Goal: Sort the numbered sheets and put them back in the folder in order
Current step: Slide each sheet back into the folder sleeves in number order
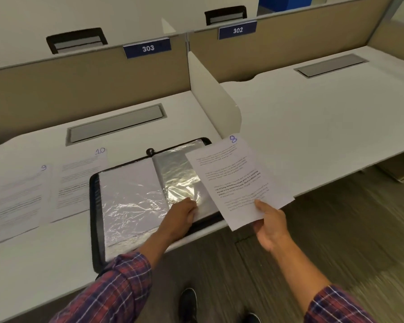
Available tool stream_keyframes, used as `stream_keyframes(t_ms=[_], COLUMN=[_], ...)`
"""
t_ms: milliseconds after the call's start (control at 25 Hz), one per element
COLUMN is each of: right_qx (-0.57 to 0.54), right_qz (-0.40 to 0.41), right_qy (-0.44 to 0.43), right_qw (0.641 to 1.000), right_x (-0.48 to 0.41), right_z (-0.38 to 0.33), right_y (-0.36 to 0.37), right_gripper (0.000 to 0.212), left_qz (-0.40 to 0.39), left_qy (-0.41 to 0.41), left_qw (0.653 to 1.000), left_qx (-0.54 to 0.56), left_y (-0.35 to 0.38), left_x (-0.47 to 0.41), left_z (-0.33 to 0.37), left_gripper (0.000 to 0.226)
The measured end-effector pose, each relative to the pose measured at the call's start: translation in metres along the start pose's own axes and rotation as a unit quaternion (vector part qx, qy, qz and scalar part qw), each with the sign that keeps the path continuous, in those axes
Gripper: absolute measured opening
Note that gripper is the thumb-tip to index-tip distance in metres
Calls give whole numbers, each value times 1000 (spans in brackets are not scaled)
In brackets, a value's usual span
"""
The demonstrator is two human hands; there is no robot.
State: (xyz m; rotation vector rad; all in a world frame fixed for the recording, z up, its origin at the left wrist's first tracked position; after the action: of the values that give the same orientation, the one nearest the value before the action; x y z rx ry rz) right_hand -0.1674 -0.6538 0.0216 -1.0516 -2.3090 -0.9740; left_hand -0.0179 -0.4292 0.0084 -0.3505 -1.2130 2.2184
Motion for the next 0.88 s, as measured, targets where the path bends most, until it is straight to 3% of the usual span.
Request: stream_keyframes(t_ms=[240, 440, 560, 600, 880], right_qx=[22, 76, 114, 135, 305], right_qz=[-44, -85, -118, -129, -158], right_qy=[26, 53, 72, 78, 59], right_qw=[998, 992, 984, 979, 937], right_x=[-7, -11, -11, -10, -6], right_z=[-12, -13, -14, -14, -15], right_y=[-27, -57, -75, -81, -96], right_gripper=[32, 39, 42, 43, 29], left_qz=[82, 45, 43, 44, 56], left_qy=[-93, -117, -132, -140, -170], left_qw=[987, 987, 985, 985, 980], left_qx=[99, 98, 98, 90, 87], left_y=[-11, -7, -15, -18, -16], left_x=[5, 0, -4, -5, -7], left_z=[-17, -16, -11, -13, -23], left_gripper=[6, 17, 11, 20, 29])
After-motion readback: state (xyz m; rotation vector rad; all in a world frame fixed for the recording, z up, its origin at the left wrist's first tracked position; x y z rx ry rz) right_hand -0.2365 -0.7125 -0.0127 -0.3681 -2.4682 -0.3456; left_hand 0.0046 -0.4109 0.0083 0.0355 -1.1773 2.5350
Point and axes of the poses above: each hand's wrist, its own x-axis away from the middle knuckle, its own y-axis out of the palm, z = x × y, the point moved 10 cm from there along -x, towards the middle knuckle
